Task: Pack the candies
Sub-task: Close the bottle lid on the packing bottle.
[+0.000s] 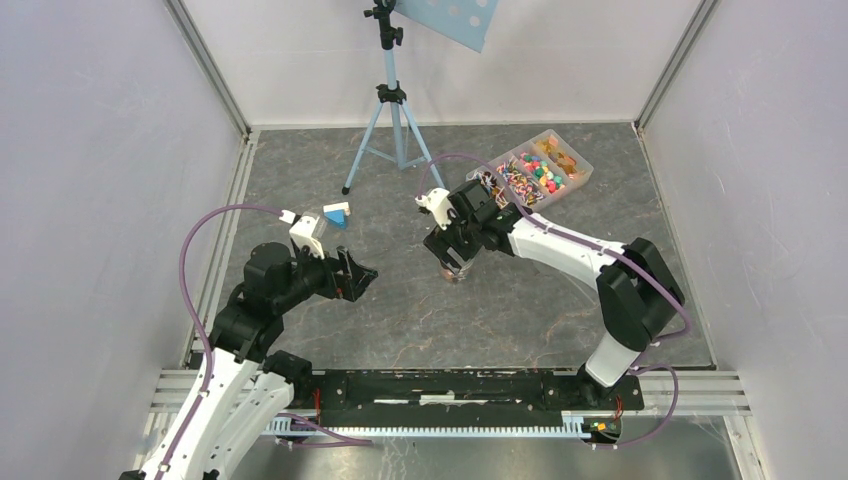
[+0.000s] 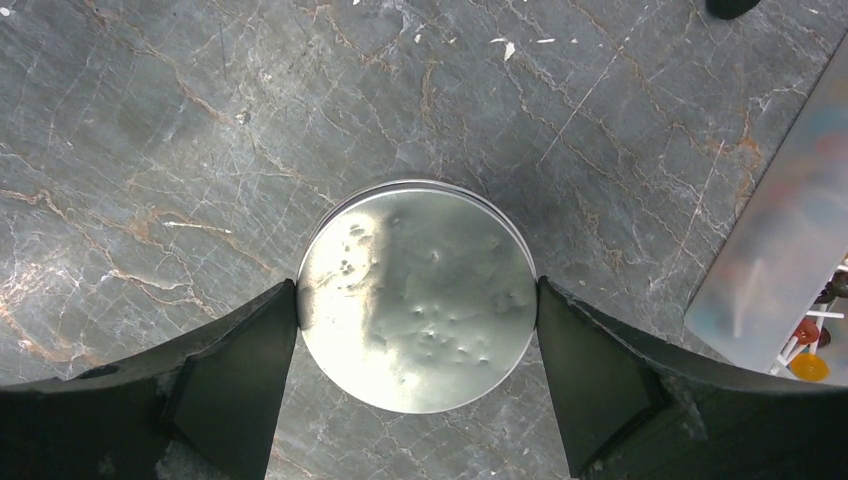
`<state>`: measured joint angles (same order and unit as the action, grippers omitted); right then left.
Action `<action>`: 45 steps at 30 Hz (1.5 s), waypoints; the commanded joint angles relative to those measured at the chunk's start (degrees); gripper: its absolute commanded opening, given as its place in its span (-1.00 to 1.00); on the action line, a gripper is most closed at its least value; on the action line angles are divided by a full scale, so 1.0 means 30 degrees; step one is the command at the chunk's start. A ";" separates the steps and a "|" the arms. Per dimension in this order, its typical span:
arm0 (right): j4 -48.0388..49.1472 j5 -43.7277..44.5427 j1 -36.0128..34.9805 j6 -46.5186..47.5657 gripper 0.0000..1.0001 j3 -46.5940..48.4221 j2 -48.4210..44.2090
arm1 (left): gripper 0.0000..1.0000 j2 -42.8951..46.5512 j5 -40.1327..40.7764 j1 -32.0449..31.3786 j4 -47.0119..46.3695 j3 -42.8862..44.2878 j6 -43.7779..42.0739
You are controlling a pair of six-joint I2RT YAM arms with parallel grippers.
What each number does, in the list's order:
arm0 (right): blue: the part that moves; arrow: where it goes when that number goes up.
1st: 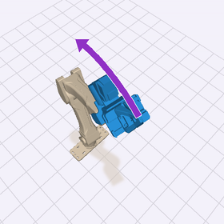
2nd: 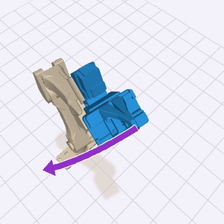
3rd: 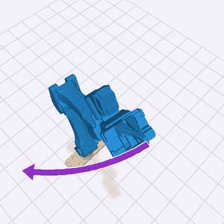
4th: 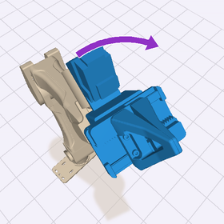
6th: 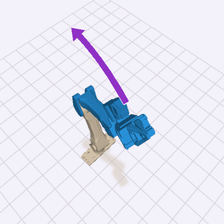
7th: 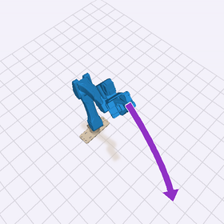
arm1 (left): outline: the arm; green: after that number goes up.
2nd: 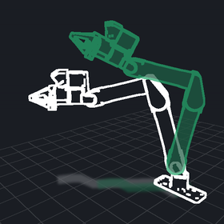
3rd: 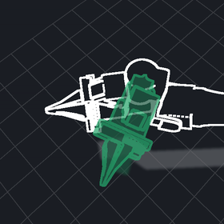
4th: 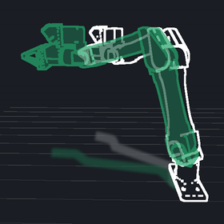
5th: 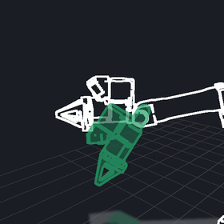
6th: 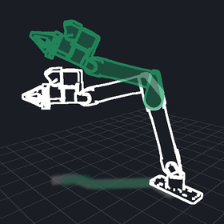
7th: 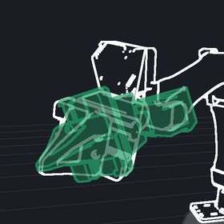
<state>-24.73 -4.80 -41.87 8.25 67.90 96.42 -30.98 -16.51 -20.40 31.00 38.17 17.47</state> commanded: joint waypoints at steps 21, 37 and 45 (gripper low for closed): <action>-0.0907 -0.1178 0.0180 0.0071 0.80 0.0426 0.0575 | 1.00 0.0074 0.0289 -0.0045 -0.0331 0.0054 -0.1020; -0.0455 -0.0831 0.0003 -0.0314 0.95 -0.0193 0.0213 | 1.00 -0.0007 0.0257 -0.0052 -0.0345 0.0078 -0.1022; -0.0223 -0.0828 0.0010 -0.0377 0.96 -0.0424 -0.1163 | 1.00 -0.0016 0.3164 -0.0052 -0.0168 0.0034 0.0942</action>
<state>-26.24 -7.33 -41.52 7.79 66.85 97.71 -31.11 -15.18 -20.40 31.03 38.17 17.56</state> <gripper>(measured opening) 0.979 0.997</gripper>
